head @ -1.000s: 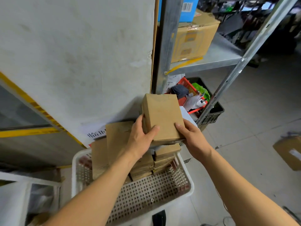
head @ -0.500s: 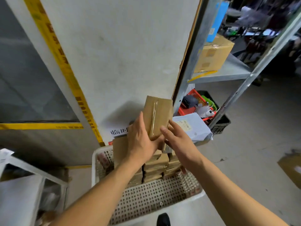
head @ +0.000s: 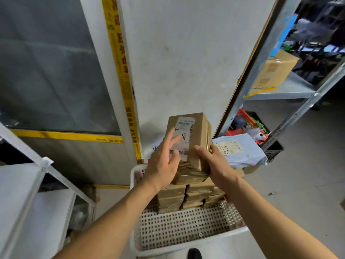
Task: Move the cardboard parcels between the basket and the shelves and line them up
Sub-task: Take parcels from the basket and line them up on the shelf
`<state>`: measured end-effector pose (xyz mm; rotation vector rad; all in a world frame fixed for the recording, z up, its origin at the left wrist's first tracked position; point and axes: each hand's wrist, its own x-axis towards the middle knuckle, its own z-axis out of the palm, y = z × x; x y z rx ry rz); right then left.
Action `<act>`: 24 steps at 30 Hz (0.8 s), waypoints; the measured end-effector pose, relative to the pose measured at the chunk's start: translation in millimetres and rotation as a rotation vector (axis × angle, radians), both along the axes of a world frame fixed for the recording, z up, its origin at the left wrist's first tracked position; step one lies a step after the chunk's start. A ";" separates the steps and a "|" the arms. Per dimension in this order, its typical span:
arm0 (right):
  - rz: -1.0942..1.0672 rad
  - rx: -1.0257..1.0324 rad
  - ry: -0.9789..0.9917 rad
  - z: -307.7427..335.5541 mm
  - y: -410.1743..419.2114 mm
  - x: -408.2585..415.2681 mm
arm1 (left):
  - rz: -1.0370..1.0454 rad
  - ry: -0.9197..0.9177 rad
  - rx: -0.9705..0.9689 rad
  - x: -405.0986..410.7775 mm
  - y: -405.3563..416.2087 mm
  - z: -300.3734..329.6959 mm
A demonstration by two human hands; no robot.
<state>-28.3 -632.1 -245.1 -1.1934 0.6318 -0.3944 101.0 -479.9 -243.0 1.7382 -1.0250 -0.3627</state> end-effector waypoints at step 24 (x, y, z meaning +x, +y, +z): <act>0.498 -0.581 0.041 47.3 -30.2 89.9 | 0.295 0.443 0.188 67.3 95.2 41.2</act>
